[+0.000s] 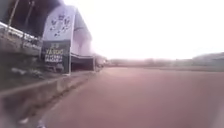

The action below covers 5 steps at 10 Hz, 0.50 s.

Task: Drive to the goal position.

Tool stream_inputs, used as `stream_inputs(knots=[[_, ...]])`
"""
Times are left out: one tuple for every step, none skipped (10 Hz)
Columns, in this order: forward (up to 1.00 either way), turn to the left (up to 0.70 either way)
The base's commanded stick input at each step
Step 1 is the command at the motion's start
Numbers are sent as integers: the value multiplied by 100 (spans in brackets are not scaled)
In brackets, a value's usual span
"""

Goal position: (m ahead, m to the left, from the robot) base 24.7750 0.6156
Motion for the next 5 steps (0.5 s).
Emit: stream_inputs(knots=[[70, 0], [70, 0], [70, 0], [70, 0], [70, 0]])
